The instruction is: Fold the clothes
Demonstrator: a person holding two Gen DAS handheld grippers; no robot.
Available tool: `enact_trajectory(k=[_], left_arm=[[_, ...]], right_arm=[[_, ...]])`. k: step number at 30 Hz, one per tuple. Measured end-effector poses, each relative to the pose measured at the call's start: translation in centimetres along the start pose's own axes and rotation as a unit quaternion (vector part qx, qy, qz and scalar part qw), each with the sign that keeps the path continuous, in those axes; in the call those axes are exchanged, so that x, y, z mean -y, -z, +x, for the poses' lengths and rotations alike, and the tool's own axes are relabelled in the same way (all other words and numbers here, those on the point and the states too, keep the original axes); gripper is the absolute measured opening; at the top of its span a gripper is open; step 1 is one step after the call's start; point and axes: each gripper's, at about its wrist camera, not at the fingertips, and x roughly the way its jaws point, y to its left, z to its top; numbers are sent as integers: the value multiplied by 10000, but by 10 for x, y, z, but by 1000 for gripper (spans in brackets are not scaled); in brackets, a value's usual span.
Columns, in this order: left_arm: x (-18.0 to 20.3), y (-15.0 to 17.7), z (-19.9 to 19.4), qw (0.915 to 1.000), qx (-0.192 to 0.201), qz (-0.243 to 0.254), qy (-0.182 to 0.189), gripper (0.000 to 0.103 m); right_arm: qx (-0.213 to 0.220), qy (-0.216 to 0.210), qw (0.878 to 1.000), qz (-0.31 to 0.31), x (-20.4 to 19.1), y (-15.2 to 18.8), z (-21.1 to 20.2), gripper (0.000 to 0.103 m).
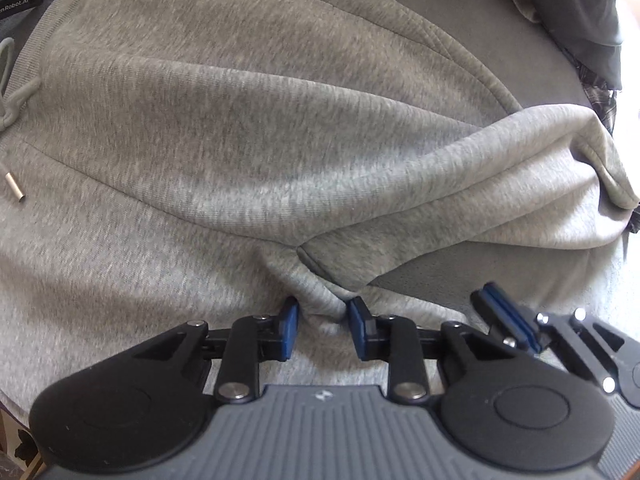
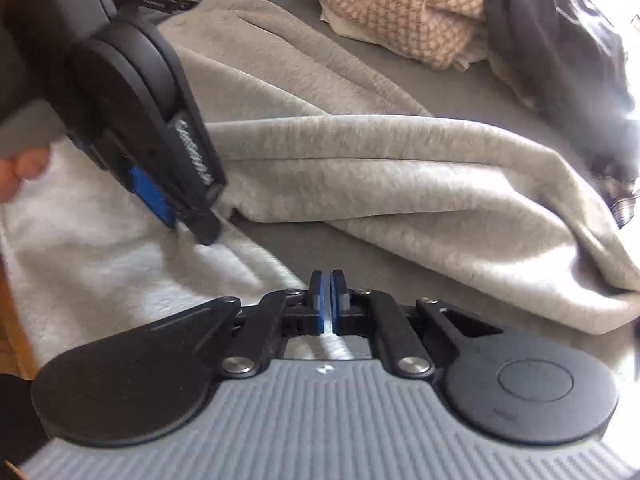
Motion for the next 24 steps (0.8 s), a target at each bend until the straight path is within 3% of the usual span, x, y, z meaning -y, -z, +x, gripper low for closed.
enact_trajectory(k=[1, 3, 6, 10, 14, 18, 22, 24], left_arm=[[2, 1, 0, 10000, 13, 63, -33, 31], [8, 5, -2, 9997, 56, 224, -110, 32], [18, 13, -13, 9975, 307, 581, -277, 33], [35, 33, -34, 9898, 794, 1095, -457, 35], [67, 56, -41, 9745, 1064, 1894, -561, 37], [99, 89, -26, 9552, 1101, 2621, -828, 37], [113, 107, 5, 9476, 1077, 2682, -1359, 38], [114, 108, 7, 9519, 1120, 2450, -1461, 38]], right_arm=[[-151, 217, 9996, -32, 2, 4, 10, 4], [-299, 225, 9987, 345, 15, 9, 17, 5], [284, 296, 9888, 1435, 51, 18, -26, 6], [618, 606, 9738, 2102, 88, 58, -87, 7], [499, 2, 9887, 1413, 84, 91, -103, 9], [258, -516, 9977, 368, 56, 105, -72, 8], [-81, -88, 9998, -152, 74, 137, -39, 3], [-177, 323, 9986, 367, 116, 163, -44, 4]])
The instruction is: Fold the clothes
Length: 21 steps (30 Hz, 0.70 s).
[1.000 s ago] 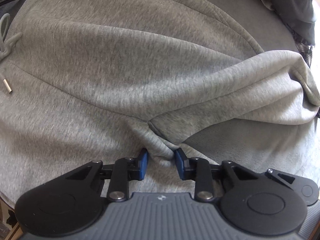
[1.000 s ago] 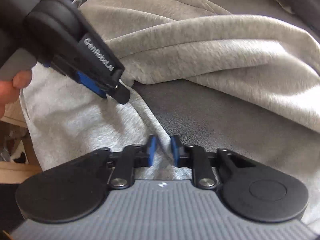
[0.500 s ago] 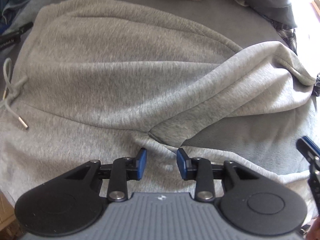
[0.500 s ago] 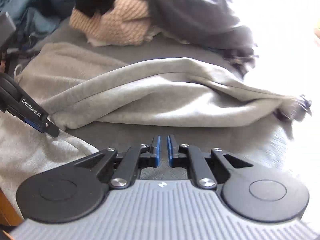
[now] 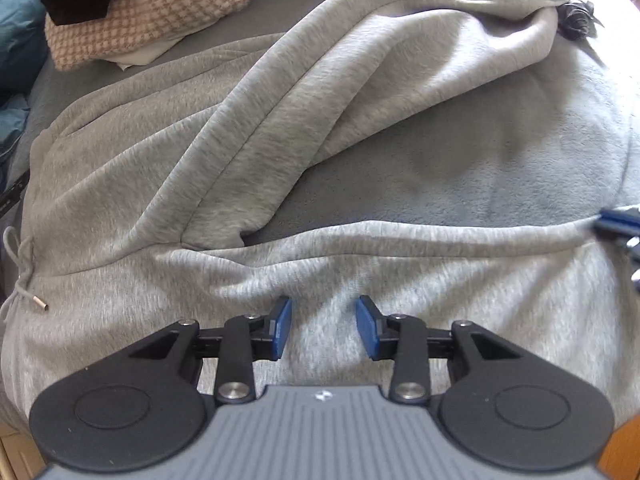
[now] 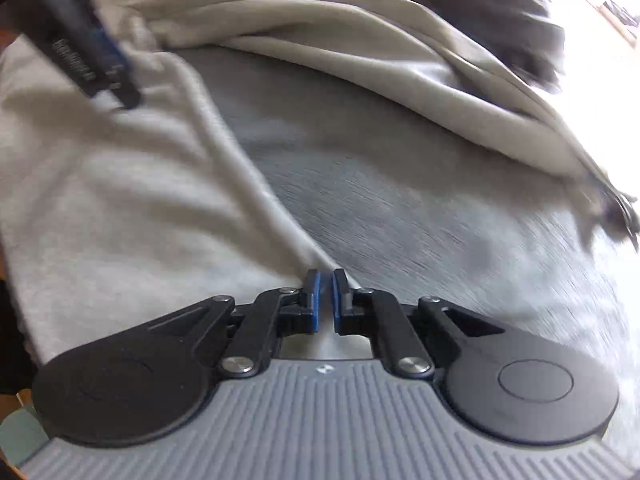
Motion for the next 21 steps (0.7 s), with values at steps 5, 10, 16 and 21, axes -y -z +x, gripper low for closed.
enact_trajectory(k=[5, 10, 16, 21], left_arm=[[4, -1, -7, 9992, 33, -255, -299, 41], [13, 0, -12, 9976, -8, -330, -612, 44], [20, 0, -2, 9950, -133, -427, -890, 46], [24, 0, -8, 9941, -138, -424, -988, 46]], right_arm=[[-430, 783, 9896, 1126, 101, 70, -23, 9], [42, -311, 9994, 177, 79, 84, -56, 7], [-506, 302, 9944, 877, 150, 159, -40, 7], [-1028, 1488, 9618, 2054, 241, 216, -61, 11]])
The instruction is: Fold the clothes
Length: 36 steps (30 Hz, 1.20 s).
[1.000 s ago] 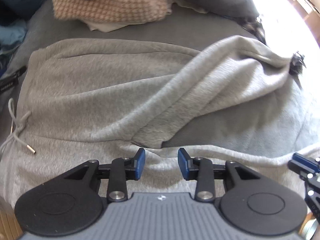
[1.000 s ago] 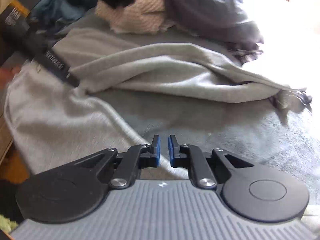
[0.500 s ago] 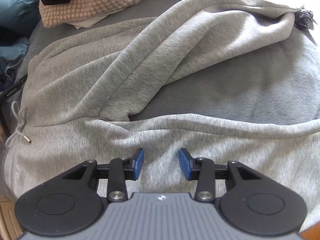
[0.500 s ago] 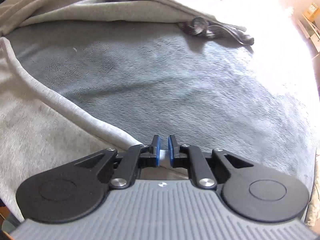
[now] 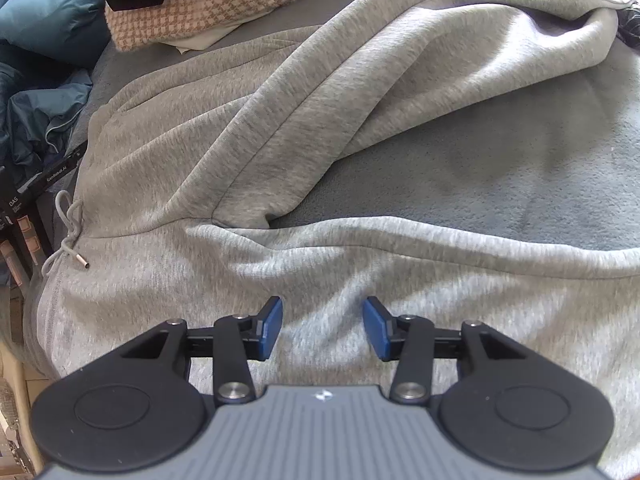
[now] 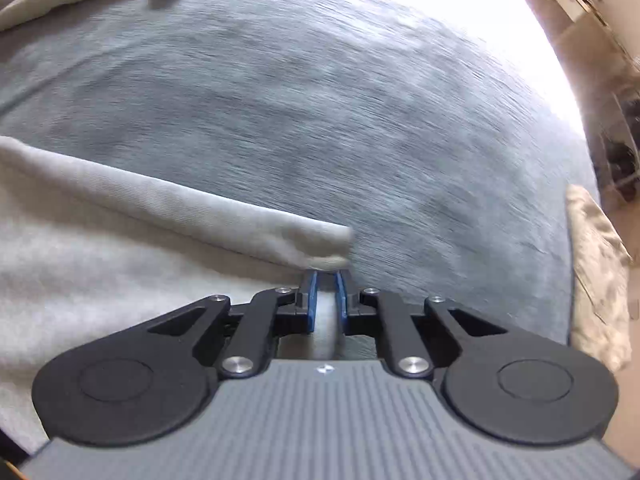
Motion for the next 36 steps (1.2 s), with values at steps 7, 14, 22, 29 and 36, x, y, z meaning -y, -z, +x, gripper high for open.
enact_trajectory(k=[7, 14, 22, 29, 36], left_arm=[[-10, 16, -22, 9999, 0, -63, -78, 48], [-19, 56, -28, 9997, -244, -8, -91, 49], [-23, 88, -21, 9988, -460, -84, -120, 49], [-3, 105, -4, 9965, -769, 201, -246, 50], [-3, 110, 4, 9958, -798, 379, -239, 55]], right_arm=[[569, -1080, 9913, -495, -56, 10, -52, 12], [-81, -1017, 9896, -1018, -73, 49, -34, 13], [-376, -4, 9991, 182, 2, 89, -60, 17], [481, -2005, 9580, -1993, -166, 63, -83, 16], [-101, -2153, 9478, -2348, -159, 111, -60, 16]])
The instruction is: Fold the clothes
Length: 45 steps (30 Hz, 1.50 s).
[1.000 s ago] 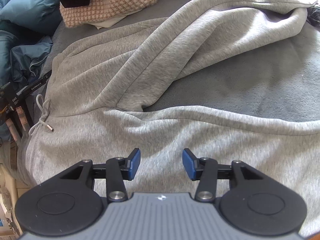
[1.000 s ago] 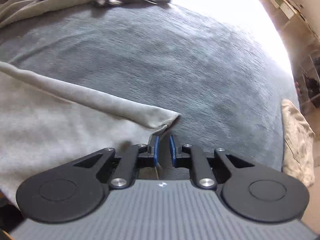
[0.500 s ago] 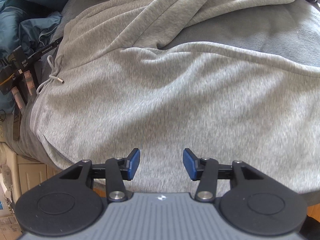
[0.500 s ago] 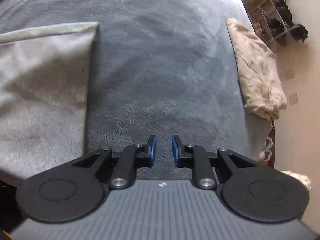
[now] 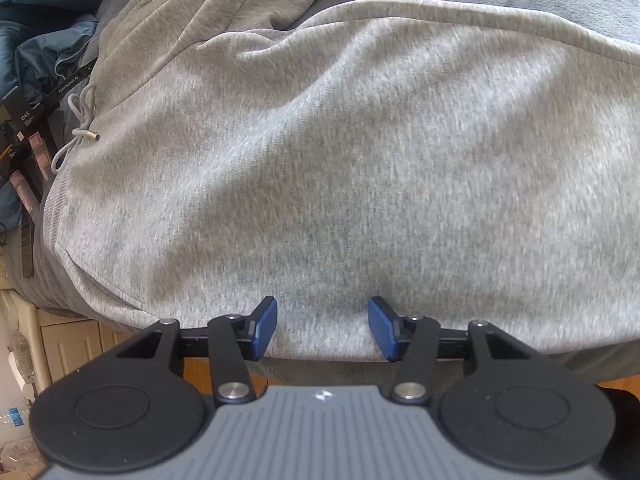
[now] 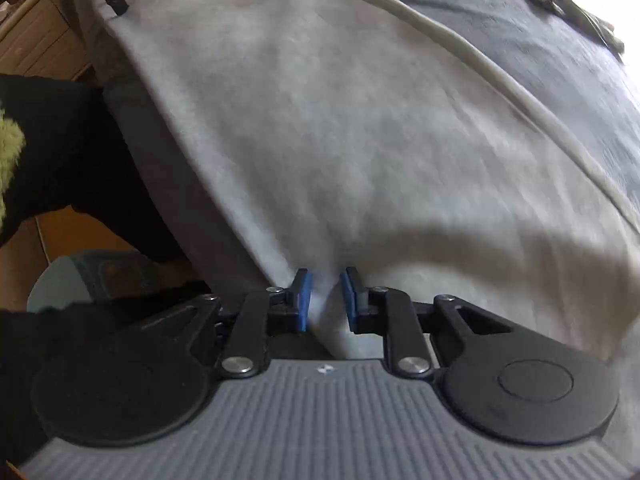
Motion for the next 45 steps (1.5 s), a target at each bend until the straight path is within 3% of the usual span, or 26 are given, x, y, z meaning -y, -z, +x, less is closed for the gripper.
enact_trajectory(k=[2, 4, 5, 7, 9, 12, 14, 16, 18, 21, 22, 24, 26, 28, 31, 33, 36, 39, 40, 43, 45], left_arm=[[-2, 1, 1, 10000, 10, -5, 12, 56], [-4, 2, 2, 10000, 17, -26, 21, 56], [-5, 2, 2, 10000, 25, -42, 23, 57], [-5, 3, 2, 10000, 40, -64, 21, 57], [-4, 3, 2, 10000, 49, -49, -4, 56], [-1, 3, 3, 10000, 22, -5, -60, 56], [0, 2, 3, 10000, -3, 37, -90, 56], [1, 0, 3, 9999, -33, 69, -105, 56], [0, -1, 4, 9999, -50, 74, -92, 56], [-2, 0, 5, 10000, -31, 26, -55, 58], [-2, 1, 6, 10000, -21, 18, -49, 58], [-2, 2, 6, 10000, -1, 7, -42, 58], [-3, 2, 6, 10000, 12, -16, -32, 58], [-3, 2, 6, 10000, 25, -40, -31, 58], [-1, 4, 6, 10000, 21, -23, -79, 58], [0, 3, 5, 9999, -25, 1, -119, 58], [-1, 6, 1, 9999, -40, 7, -128, 57], [-6, 15, -5, 9999, 4, -102, -72, 57], [-8, 21, -6, 9998, -8, -178, -37, 57], [-16, 42, -6, 9988, -100, -468, 68, 57], [-24, 59, -8, 9971, -159, -732, 110, 57]], right_arm=[[-740, 373, 9963, 231, 25, 42, -5, 16], [-1617, 922, 9814, 467, 49, 81, -9, 17], [-1706, 1023, 9780, 631, 57, 90, -18, 17], [-1242, 1117, 9818, 899, 66, 83, -47, 17], [-605, 1116, 9887, 797, 58, 55, -67, 17], [313, 781, 9963, 185, 33, -9, -64, 17], [539, 546, 9964, -362, 21, -47, -42, 17], [451, 355, 9950, -814, 10, -72, -15, 17], [213, 354, 9939, -1018, 14, -68, 1, 18], [-28, 471, 9986, -253, 57, -15, -9, 18], [-323, 677, 9972, -11, 71, 5, -14, 18], [-1152, 1192, 9858, 269, 95, 45, -19, 18], [-1583, 1433, 9756, 516, 111, 63, -32, 18], [-1047, 1633, 9797, 515, 109, 45, -57, 18], [19, 1461, 9892, 135, 85, -15, -66, 18], [284, 1180, 9922, -292, 66, -56, -45, 18], [89, 977, 9941, -455, 58, -71, -13, 19], [-530, 1218, 9899, 487, 94, -21, -6, 19], [-737, 1332, 9849, 821, 106, -2, -7, 19], [-1686, 1967, 9604, 1026, 123, 42, -24, 20], [-1547, 1895, 9648, 960, 117, 43, -44, 20]])
